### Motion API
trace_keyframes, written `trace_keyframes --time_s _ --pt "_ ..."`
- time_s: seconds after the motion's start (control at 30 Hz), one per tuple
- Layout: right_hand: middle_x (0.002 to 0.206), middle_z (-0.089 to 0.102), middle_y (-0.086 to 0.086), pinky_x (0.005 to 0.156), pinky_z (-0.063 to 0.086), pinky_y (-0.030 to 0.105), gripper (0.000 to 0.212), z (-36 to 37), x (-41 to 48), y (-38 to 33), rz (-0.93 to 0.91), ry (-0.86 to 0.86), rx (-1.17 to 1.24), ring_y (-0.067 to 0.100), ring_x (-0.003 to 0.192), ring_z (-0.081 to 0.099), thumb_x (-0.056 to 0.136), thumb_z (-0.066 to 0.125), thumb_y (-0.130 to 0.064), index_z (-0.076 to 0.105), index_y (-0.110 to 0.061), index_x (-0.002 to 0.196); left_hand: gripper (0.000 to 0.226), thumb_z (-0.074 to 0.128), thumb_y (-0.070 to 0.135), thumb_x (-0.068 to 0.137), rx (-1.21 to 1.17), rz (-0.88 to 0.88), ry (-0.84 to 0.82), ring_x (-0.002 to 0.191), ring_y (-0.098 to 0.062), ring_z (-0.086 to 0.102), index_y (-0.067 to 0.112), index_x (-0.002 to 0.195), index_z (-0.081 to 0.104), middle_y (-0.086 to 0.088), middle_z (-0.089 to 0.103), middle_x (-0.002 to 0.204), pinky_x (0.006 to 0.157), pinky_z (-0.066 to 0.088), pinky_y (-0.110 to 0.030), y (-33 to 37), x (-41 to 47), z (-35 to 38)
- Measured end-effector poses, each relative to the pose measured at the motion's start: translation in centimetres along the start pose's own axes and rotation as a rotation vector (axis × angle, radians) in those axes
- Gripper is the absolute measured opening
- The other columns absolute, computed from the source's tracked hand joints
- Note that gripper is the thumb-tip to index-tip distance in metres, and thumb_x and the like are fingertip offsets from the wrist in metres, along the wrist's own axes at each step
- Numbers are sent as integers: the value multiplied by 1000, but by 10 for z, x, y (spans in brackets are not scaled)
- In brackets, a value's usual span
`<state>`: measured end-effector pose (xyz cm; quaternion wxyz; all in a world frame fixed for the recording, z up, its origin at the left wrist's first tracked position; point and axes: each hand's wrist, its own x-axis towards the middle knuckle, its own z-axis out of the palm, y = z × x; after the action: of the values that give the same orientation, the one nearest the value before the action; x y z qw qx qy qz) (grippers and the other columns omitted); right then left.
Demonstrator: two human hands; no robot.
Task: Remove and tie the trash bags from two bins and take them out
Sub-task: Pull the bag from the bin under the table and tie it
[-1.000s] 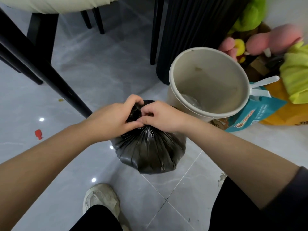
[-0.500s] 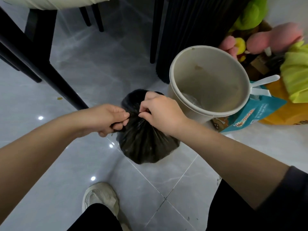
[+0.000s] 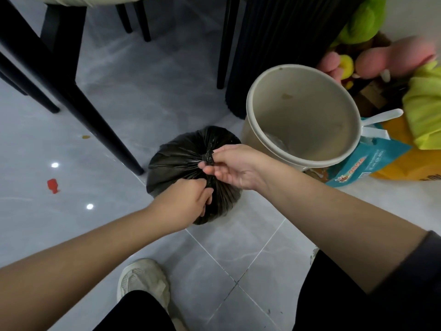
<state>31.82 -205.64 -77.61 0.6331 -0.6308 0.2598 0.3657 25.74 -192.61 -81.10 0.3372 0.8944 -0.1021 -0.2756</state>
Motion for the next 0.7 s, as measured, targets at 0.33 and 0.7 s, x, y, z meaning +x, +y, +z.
trace_keyframes --time_s 0.33,0.7 --pt "70 65 -5 72 50 29 9 -19 -16 3 -796 -20 -1237 10 65 60 84 58 -11 66 -16 86 24 55 8 85 -315 49 321 69 -6 60 29 76 61 12 67 69 73 48 -23 -8 28 -65" --pt "79 64 3 66 51 38 12 -35 -19 4 -1339 -157 -1468 26 77 59 88 57 -11 69 -11 87 31 38 30 100 -706 -151 -238 52 -18 57 12 119 54 -13 66 89 42 47 -23 12 48 -82"
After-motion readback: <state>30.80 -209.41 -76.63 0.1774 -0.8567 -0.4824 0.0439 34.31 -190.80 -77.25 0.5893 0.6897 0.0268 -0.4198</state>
